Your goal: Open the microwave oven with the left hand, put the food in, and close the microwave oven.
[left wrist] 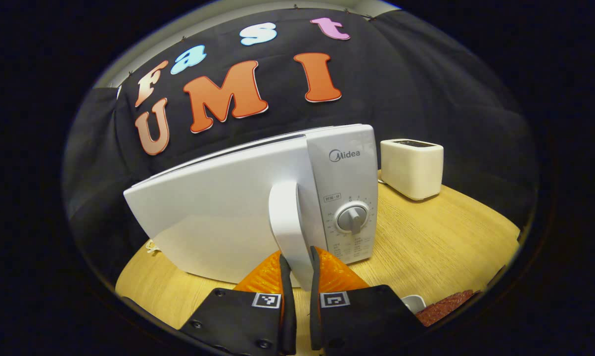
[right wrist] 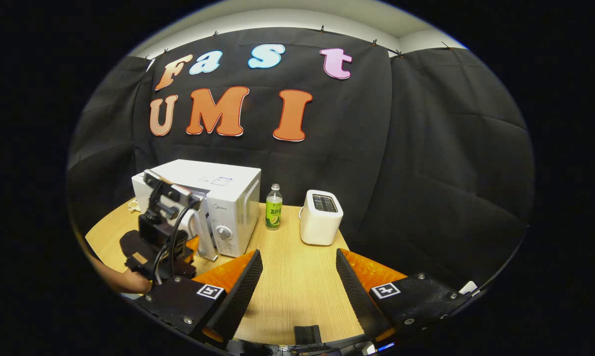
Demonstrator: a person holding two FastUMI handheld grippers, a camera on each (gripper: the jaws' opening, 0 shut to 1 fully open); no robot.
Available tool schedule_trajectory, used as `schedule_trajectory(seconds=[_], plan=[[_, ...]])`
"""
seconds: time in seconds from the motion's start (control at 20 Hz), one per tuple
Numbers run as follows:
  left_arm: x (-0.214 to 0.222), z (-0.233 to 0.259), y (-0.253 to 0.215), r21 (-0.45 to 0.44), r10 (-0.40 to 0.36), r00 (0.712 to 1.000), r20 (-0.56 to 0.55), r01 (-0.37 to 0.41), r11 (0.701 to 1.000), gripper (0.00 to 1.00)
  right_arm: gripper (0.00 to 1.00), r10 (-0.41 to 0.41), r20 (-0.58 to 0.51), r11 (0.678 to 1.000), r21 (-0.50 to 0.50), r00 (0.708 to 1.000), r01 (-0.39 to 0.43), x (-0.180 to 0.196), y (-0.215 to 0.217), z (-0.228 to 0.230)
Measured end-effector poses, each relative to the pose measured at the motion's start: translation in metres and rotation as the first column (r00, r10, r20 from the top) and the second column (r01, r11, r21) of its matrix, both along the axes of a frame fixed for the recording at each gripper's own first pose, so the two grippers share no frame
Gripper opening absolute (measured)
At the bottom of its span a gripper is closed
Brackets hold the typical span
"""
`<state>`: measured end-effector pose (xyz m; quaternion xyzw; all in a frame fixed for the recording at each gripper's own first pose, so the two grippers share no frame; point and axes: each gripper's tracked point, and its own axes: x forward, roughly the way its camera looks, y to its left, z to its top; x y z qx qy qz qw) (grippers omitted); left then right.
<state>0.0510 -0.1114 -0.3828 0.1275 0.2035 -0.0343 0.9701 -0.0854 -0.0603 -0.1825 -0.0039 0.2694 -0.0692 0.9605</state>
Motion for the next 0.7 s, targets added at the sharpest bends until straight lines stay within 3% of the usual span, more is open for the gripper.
schedule_trajectory(seconds=[0.3, 0.6, 0.65, 0.7], plan=[[-0.066, 0.007, 0.035, -0.011, 0.071, 0.997, -0.03, -0.071, 0.997, 0.14, 0.92, 0.103, -0.04, 0.992, 0.071, 0.994, -0.1, 0.0, 0.027, -0.024], [-0.13, 0.015, 0.097, 0.056, 0.211, 0.976, -0.054, -0.208, 0.977, 0.22, 0.92, 0.206, -0.078, 0.969, 0.158, 0.976, -0.192, -0.002, 0.055, -0.056], [-0.138, 0.015, 0.107, 0.079, 0.229, 0.972, -0.059, -0.224, 0.971, 0.19, 0.92, 0.222, -0.088, 0.964, 0.172, 0.971, -0.205, -0.004, 0.059, -0.063], [-0.147, 0.012, 0.119, 0.107, 0.25, 0.966, -0.07, -0.242, 0.964, 0.26, 0.92, 0.235, -0.098, 0.959, 0.183, 0.967, -0.214, -0.006, 0.062, -0.069]])
